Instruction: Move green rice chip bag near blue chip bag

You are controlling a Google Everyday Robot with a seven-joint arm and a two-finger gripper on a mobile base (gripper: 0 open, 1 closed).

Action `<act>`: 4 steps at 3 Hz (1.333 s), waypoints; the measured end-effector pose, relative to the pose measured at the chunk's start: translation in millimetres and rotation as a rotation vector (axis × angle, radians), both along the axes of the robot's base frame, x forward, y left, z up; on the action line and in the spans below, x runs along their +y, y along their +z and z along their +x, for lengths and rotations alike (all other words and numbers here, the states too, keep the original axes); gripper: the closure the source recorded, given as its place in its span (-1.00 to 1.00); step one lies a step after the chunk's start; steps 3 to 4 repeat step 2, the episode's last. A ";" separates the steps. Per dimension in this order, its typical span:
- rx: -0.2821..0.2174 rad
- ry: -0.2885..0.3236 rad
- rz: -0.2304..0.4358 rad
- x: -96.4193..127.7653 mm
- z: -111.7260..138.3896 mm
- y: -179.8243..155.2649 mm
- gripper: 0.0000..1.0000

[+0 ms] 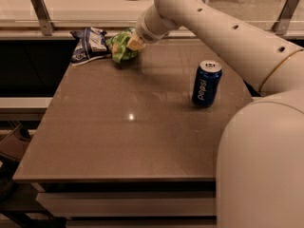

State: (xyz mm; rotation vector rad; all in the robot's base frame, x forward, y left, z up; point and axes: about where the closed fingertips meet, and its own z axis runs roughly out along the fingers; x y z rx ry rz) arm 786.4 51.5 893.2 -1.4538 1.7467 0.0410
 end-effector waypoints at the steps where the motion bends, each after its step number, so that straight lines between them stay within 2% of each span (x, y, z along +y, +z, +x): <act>1: 0.003 0.003 -0.001 2.0 0.0 -2.5 -0.77; 2: 0.006 0.005 -0.002 3.5 -0.1 -4.6 -1.00; 4: 0.006 0.005 -0.002 3.5 -0.1 -4.6 -1.00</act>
Offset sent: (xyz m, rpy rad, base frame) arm 0.0000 0.0015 -0.0019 -0.0006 0.0026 0.0021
